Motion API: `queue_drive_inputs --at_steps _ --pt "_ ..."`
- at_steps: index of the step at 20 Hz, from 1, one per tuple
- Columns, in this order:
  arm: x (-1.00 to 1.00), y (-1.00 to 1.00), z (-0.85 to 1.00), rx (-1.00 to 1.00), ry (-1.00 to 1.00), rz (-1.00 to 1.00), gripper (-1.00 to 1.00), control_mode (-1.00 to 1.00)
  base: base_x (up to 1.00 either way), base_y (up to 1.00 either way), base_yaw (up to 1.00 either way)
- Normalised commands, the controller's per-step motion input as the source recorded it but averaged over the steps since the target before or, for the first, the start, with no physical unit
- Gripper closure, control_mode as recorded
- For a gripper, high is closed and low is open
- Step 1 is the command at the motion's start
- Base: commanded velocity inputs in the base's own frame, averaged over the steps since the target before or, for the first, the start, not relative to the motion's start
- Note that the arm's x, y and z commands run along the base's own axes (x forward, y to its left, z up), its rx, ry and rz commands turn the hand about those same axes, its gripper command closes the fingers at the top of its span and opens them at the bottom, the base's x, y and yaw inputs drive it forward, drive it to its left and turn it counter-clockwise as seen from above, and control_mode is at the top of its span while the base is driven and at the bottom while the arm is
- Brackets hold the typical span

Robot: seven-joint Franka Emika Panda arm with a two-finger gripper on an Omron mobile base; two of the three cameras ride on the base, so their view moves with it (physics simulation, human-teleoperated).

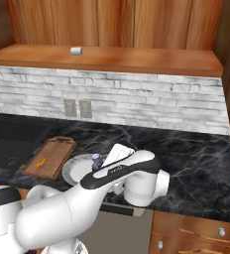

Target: Pick the shrimp from the plate and place it on the cutting board. Then pick the condiment bottle from the cabinet and place it next to the cutting board.

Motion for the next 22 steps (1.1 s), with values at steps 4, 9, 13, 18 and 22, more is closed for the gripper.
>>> queue_drive_inputs --at_steps 4,9,13,18,22 --pt "0.14 -0.15 0.0 0.1 0.0 -0.14 1.0 -1.0 0.0 0.0 0.0" --pt "0.23 -0.03 -0.08 0.14 0.0 -0.09 1.0 -1.0 0.0 0.0 0.0" --pt "0.27 0.0 -0.25 0.13 -0.01 -0.05 1.0 -1.0 0.0 0.0 0.0" --pt "0.25 -0.16 -0.26 0.03 -0.02 -0.07 1.0 -1.0 0.0 0.0 0.0" --pt "0.12 -0.39 -0.09 -0.05 0.0 -0.1 1.0 -1.0 0.0 0.0 0.0"
